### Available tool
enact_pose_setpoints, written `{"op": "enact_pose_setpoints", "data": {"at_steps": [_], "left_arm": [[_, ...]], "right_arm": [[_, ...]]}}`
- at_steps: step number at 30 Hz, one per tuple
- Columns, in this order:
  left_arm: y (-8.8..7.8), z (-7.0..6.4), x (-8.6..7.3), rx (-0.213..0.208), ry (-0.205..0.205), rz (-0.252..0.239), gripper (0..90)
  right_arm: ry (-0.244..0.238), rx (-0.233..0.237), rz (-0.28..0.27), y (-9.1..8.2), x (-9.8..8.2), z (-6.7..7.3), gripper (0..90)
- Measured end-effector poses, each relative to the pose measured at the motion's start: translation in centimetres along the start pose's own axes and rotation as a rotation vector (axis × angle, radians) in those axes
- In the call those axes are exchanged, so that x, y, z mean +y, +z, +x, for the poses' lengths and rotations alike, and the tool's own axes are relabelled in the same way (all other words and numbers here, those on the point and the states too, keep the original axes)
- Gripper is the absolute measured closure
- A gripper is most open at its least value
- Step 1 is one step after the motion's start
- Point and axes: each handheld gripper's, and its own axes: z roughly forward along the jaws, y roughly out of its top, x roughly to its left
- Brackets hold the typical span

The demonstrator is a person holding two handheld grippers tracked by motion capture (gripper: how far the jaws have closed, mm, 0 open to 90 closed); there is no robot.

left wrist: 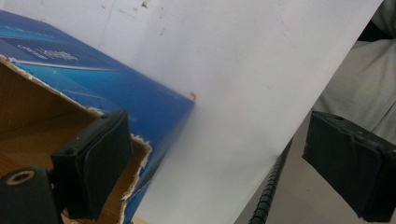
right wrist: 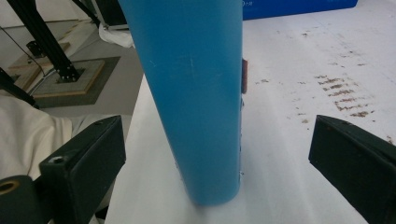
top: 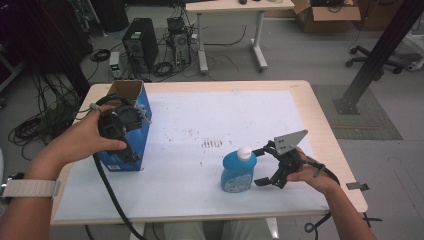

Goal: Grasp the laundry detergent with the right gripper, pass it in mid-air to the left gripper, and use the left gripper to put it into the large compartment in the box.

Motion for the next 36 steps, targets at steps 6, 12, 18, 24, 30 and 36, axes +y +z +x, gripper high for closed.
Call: {"op": "enact_pose_setpoints", "data": {"at_steps": [6, 12, 18, 24, 30, 36], "left_arm": [[0.0, 0.0, 0.1, 0.000, 0.001, 0.002, 8.5], [0.0, 0.0, 0.0, 0.000, -0.001, -0.001, 8.5], [0.0, 0.0, -0.1, 0.001, -0.004, -0.003, 8.6], [0.0, 0.0, 0.0, 0.000, 0.000, -0.003, 8.8], [0.1, 0.1, 0.0, 0.000, 0.001, -0.006, 8.7], [0.1, 0.1, -0.1, -0.001, -0.002, -0.007, 8.8]], "right_arm": [[0.002, 0.004, -0.008, 0.5, -0.2, 0.0, 2.4], [-0.002, 0.013, -0.018, 1.1, 0.2, 0.1, 2.4], [-0.008, 0.009, -0.019, 1.6, 0.3, 0.0, 2.0], [-0.012, 0.010, -0.023, 2.2, 0.6, 0.0, 2.0], [-0.020, 0.006, -0.024, 2.7, 0.7, 0.1, 2.2], [-0.024, 0.010, -0.027, 3.1, 0.8, 0.2, 3.4]]}}
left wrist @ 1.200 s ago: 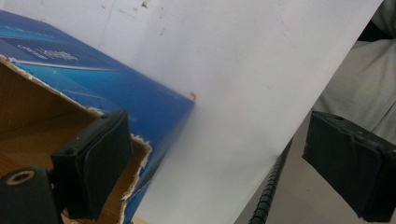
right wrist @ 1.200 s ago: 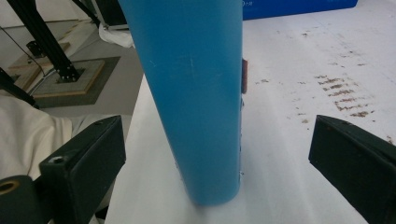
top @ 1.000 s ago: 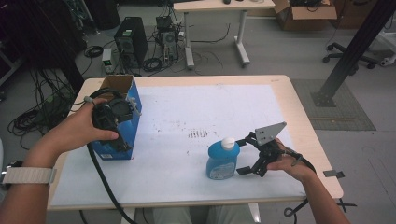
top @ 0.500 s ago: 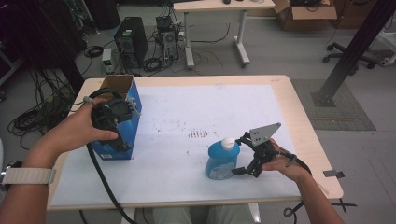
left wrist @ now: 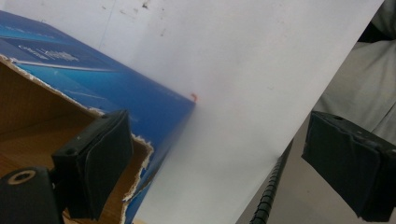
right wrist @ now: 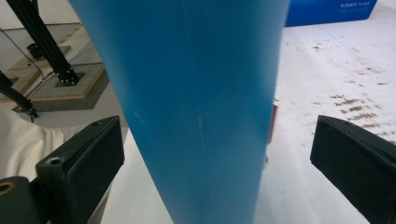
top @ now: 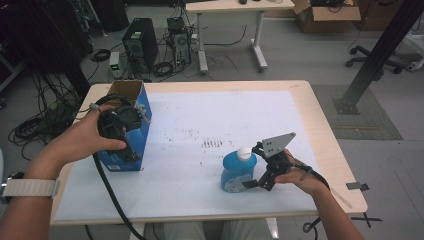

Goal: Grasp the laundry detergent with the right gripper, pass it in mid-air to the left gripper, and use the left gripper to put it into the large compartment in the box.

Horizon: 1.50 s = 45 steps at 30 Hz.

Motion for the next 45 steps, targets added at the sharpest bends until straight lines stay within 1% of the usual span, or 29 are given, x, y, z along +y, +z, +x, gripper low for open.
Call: {"op": "enact_pose_setpoints", "data": {"at_steps": [6, 12, 16, 24, 30, 33, 38, 45], "left_arm": [[-0.04, 0.05, -0.11, -0.001, -0.002, 0.001, 9.0], [0.03, 0.05, -0.10, -0.002, -0.001, 0.002, 9.0], [0.00, 0.05, -0.08, -0.002, -0.001, 0.006, 9.0], [0.01, 0.03, -0.07, -0.004, 0.002, 0.009, 9.2], [0.02, 0.02, -0.04, -0.004, 0.003, 0.007, 9.5], [0.03, 0.00, -0.05, -0.004, 0.004, 0.007, 9.7], [0.03, 0.01, -0.06, -0.004, 0.005, 0.005, 9.7], [0.00, 0.01, -0.12, -0.003, 0.005, 0.002, 9.7]], "right_arm": [[0.010, 0.011, -0.010, 0.52, -0.28, 0.12, 3.8], [0.009, 0.008, -0.018, 0.90, -0.25, 0.20, 4.1], [0.009, 0.004, -0.030, 0.79, -0.22, 0.12, 5.2], [0.003, 0.009, -0.030, 0.82, -0.25, 0.14, 7.5], [-0.003, 0.016, -0.030, 0.89, -0.25, 0.09, 11.9], [-0.008, 0.018, -0.030, 0.86, -0.21, 0.10, 15.6], [-0.009, 0.020, -0.030, 0.80, -0.20, 0.13, 17.4], [-0.018, 0.029, -0.026, 0.86, -0.17, 0.20, 22.5]]}}
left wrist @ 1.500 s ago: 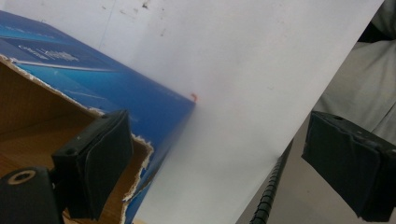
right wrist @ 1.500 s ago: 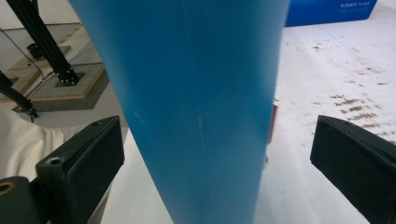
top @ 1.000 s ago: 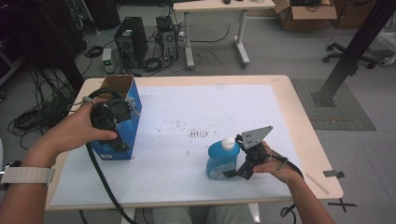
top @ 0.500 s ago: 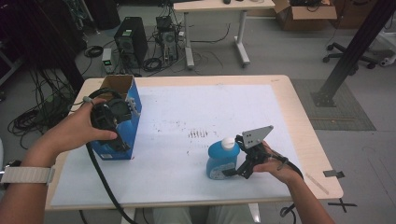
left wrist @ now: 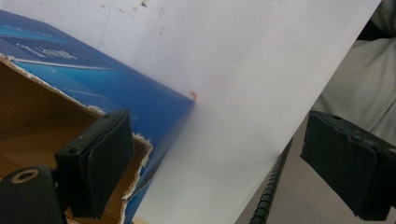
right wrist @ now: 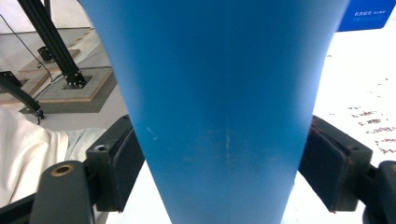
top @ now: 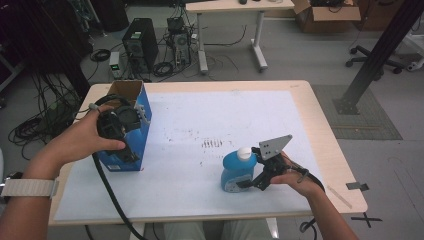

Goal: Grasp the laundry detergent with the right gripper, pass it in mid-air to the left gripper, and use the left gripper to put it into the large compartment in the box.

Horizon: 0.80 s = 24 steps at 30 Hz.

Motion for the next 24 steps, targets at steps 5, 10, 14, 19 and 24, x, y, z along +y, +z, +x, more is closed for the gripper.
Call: {"op": "enact_pose_setpoints", "data": {"at_steps": [5, 10, 14, 19, 24], "left_arm": [[-0.03, -0.01, -0.10, 0.001, 0.000, -0.001, 10.0], [-0.05, -0.02, -0.16, 0.002, -0.003, -0.002, 10.2], [-0.06, -0.01, -0.16, 0.001, -0.003, -0.002, 10.2], [-0.07, 0.02, -0.18, 0.000, -0.004, -0.001, 10.1], [-0.09, 0.04, -0.26, 0.002, -0.007, 0.000, 10.1]], "right_arm": [[-0.008, 0.005, 0.001, 0.06, 0.03, 0.03, 25.1], [-0.008, 0.004, 0.002, 0.01, 0.00, -0.03, 27.5], [-0.010, 0.003, -0.002, -0.03, 0.02, -0.03, 31.4], [-0.010, 0.006, 0.003, 0.07, -0.07, 0.00, 36.2], [-0.014, 0.000, 0.000, 0.03, -0.05, 0.00, 41.0]]}}
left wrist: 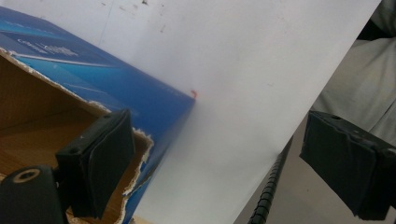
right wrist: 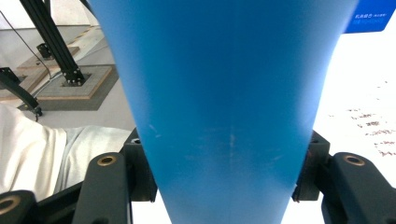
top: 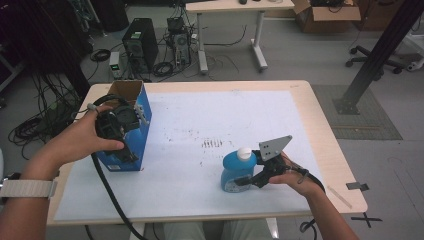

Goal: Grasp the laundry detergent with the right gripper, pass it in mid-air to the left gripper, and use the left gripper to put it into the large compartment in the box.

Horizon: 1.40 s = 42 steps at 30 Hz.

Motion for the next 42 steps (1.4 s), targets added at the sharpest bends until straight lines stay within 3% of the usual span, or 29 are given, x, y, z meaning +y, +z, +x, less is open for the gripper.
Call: {"op": "enact_pose_setpoints", "data": {"at_steps": [12, 21, 32, 42], "left_arm": [[-0.2, -0.2, 0.0, 0.001, 0.008, 0.001, 10.0], [-0.8, -0.6, 0.6, 0.016, 0.033, -0.002, 9.7], [-1.6, -1.2, 1.1, 0.030, 0.049, -0.002, 7.3], [-2.8, -1.7, 2.1, 0.056, 0.066, -0.011, 6.0]], "right_arm": [[-0.012, -0.029, -0.012, -0.2, 0.2, 0.0, 43.6], [-0.030, -0.038, -0.046, -1.2, 1.7, 0.0, 43.9], [-0.013, -0.026, -0.010, -1.8, 2.7, 0.0, 44.0], [0.017, -0.063, 0.025, -3.2, 4.2, -0.1, 44.1]]}}
